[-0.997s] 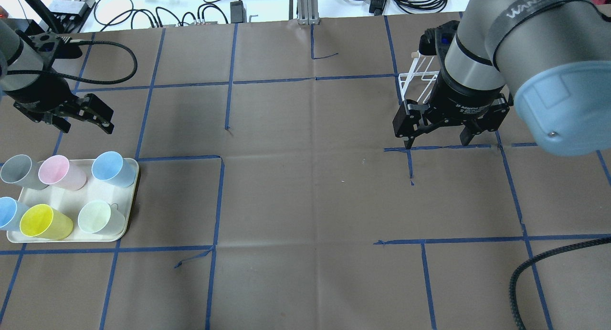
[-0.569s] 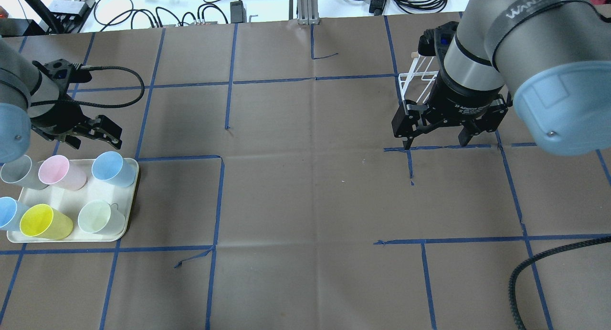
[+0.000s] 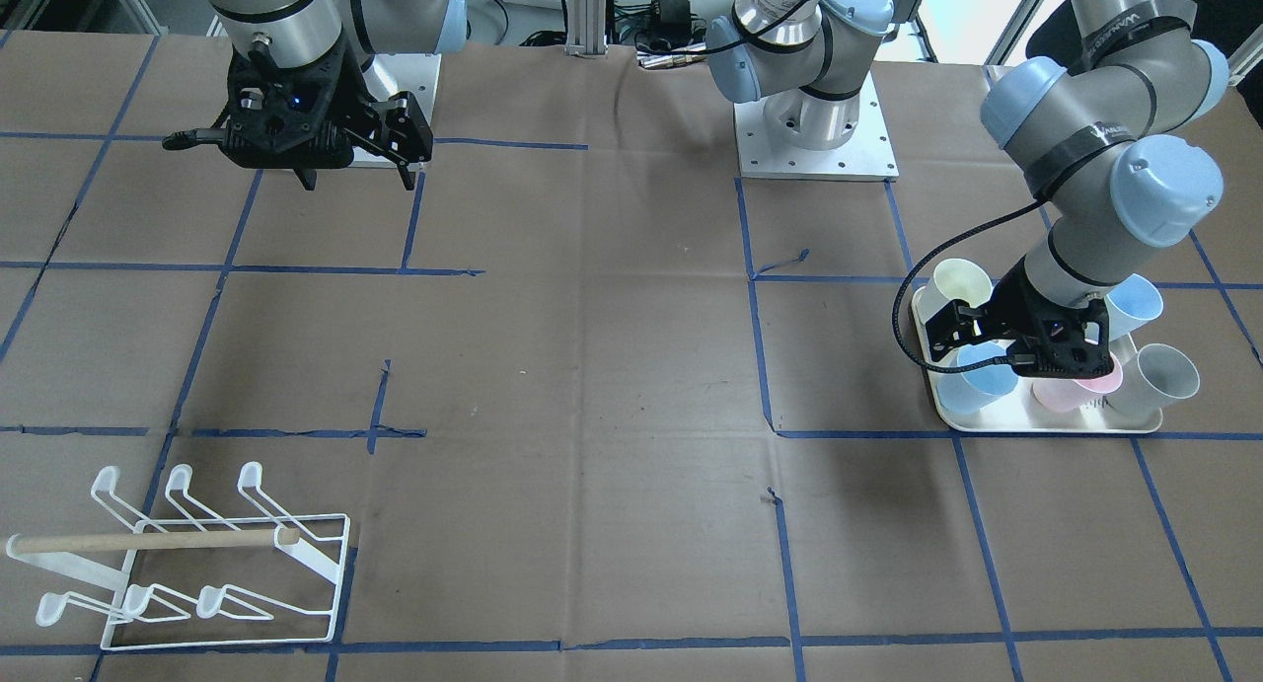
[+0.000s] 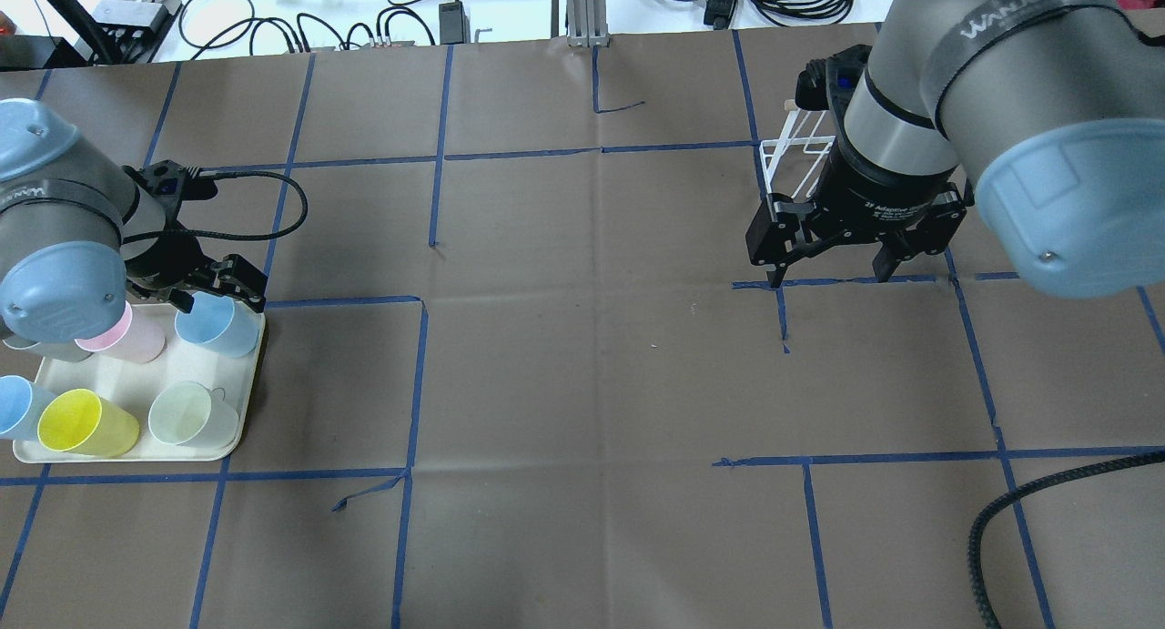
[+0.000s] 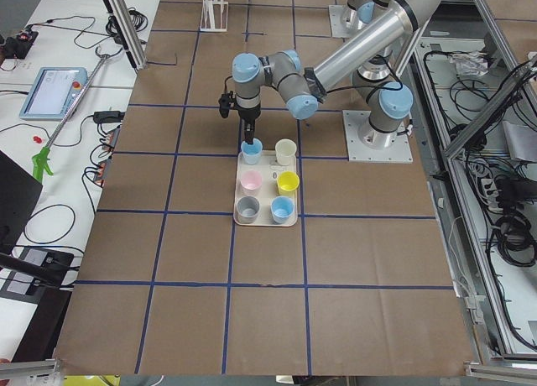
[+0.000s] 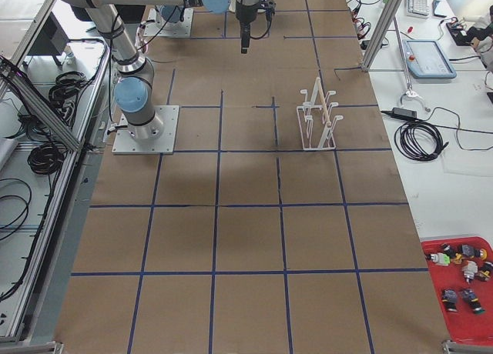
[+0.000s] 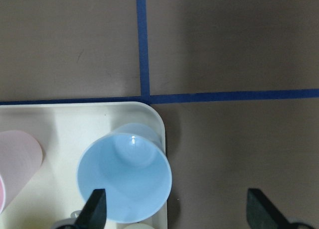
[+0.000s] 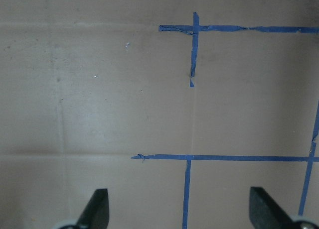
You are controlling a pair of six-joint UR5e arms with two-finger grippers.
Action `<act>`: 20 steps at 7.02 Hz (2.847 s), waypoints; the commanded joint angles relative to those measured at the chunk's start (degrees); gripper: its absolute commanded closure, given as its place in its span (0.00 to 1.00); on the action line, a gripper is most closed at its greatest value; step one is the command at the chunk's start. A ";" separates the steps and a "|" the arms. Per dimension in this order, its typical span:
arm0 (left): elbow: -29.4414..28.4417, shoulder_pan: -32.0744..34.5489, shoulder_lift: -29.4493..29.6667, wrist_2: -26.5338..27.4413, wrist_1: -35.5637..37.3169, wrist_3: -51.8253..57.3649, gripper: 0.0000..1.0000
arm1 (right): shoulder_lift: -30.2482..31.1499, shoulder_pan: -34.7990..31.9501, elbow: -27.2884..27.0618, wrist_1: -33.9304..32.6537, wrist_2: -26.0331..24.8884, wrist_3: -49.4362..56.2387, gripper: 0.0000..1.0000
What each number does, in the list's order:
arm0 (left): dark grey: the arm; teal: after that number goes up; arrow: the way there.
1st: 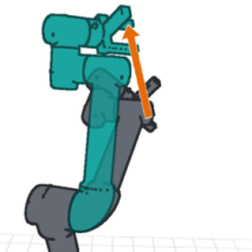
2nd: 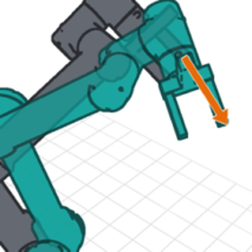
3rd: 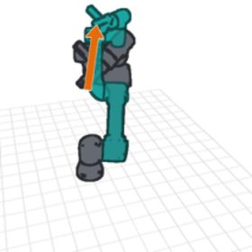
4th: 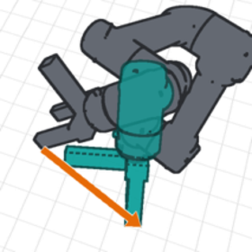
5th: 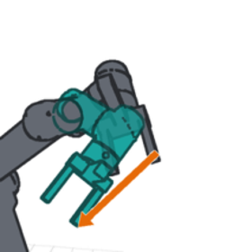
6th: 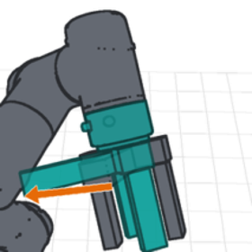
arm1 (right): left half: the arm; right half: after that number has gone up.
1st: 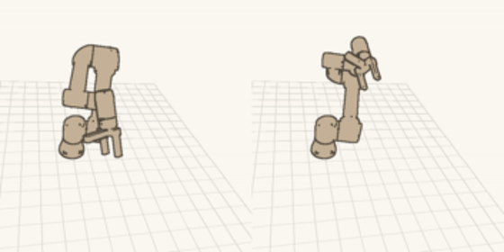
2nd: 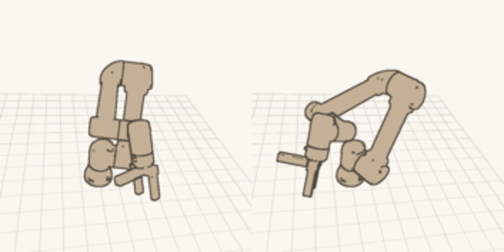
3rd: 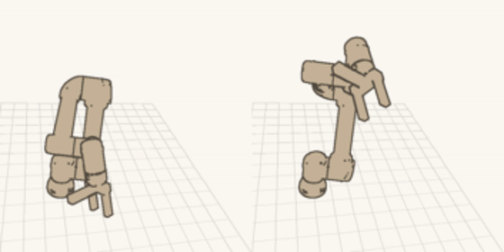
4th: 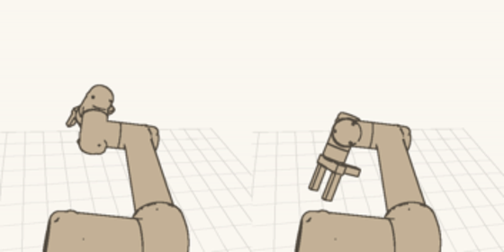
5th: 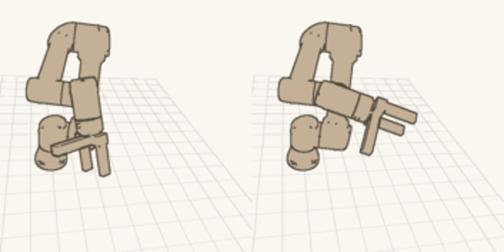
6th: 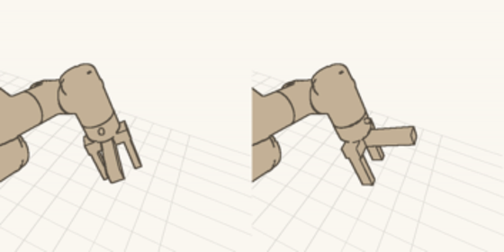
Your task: Transfer IKEA cup to right arm and place on rack
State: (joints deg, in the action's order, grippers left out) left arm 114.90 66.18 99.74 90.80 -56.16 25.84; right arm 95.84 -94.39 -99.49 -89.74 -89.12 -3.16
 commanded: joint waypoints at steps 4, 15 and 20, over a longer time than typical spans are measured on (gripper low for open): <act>2.00 -0.17 2.04 0.60 2.72 0.26 0.01 | -0.04 0.09 0.00 -0.09 0.09 0.00 0.00; -2.81 -1.85 -2.25 4.82 -5.23 0.79 1.00 | 0.22 0.09 0.00 -0.88 3.76 0.00 0.00; -31.02 0.00 -3.15 4.29 -36.54 0.26 1.00 | 0.04 0.00 -8.06 -25.14 19.13 -10.53 0.00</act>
State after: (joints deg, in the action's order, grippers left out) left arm 89.08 65.92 96.57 95.11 -87.66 26.16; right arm 95.74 -94.39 -103.81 -105.56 -74.29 -11.36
